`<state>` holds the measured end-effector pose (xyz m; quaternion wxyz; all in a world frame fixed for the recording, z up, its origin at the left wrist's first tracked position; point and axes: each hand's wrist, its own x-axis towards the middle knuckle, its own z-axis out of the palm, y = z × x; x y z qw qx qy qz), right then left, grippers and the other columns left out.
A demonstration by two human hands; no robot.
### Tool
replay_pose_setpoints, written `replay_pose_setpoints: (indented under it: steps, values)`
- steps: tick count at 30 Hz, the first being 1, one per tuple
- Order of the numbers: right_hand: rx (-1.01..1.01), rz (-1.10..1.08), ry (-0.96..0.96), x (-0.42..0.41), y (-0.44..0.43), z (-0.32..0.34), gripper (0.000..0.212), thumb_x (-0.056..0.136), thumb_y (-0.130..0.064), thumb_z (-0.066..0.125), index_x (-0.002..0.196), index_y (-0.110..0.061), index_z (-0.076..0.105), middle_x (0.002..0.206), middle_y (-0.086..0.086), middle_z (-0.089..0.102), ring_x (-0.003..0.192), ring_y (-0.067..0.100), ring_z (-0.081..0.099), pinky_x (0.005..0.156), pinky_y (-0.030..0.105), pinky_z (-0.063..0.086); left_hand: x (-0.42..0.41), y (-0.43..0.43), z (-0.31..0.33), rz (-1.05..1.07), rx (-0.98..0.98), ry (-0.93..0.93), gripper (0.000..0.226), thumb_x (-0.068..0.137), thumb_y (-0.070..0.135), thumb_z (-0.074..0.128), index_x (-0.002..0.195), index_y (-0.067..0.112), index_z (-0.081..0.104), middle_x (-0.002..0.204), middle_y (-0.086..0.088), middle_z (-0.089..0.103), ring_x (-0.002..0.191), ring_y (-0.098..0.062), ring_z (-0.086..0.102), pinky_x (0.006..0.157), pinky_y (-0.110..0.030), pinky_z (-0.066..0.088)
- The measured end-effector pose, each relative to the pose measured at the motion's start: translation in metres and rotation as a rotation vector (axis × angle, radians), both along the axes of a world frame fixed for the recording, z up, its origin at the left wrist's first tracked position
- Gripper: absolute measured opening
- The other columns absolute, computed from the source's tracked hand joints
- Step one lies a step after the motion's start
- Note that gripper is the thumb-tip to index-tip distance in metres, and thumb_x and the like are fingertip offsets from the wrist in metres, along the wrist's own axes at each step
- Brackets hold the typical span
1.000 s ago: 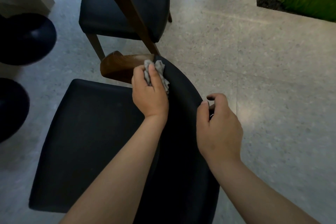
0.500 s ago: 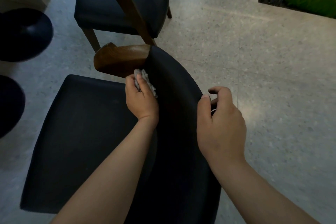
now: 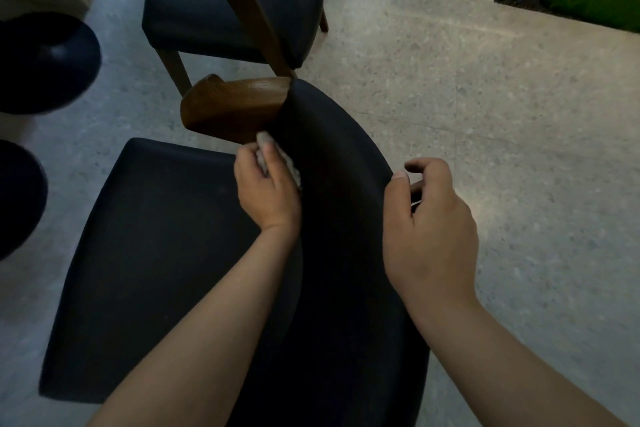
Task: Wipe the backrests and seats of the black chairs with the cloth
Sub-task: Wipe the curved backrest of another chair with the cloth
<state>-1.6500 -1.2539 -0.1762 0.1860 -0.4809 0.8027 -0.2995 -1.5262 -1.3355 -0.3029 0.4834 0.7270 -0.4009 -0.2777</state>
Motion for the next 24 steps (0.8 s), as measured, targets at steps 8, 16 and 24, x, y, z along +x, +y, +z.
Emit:
replay_pose_setpoints:
  steps: [8, 16, 24]
  values:
    - [0.003, 0.009, 0.001, -0.002, 0.0, -0.002, 0.034, 0.099, -0.038, 0.038, 0.121, -0.018, 0.052, 0.073, -0.012, 0.056, 0.064, 0.006, 0.056, 0.059, 0.032, 0.044, 0.02, 0.015, -0.051, -0.17, 0.558, 0.023, 0.03, 0.103, 0.049, 0.031, 0.097, 0.026, 0.049, 0.093, 0.001, 0.058, 0.092, -0.019, 0.06, 0.08, -0.036, 0.046]
    - [0.01, 0.003, 0.011, 0.0, 0.0, 0.001, 0.037, 0.097, -0.039, 0.035, 0.121, -0.017, 0.053, 0.072, -0.01, 0.057, 0.063, 0.008, 0.056, 0.06, 0.033, 0.045, 0.018, 0.033, 0.027, -0.211, -0.028, 0.063, 0.02, 0.102, 0.04, 0.042, 0.084, 0.036, 0.049, 0.082, 0.009, 0.059, 0.077, -0.006, 0.059, 0.07, -0.026, 0.05]
    - [0.034, -0.001, 0.053, 0.002, -0.002, 0.002, 0.034, 0.097, -0.037, 0.038, 0.12, -0.016, 0.053, 0.073, -0.016, 0.051, 0.069, 0.012, 0.055, 0.064, 0.034, 0.043, -0.025, 0.032, 0.077, -0.477, -0.189, -0.183, 0.03, 0.096, 0.046, 0.043, 0.093, 0.018, 0.056, 0.088, 0.006, 0.053, 0.073, -0.001, 0.048, 0.063, -0.011, 0.036]
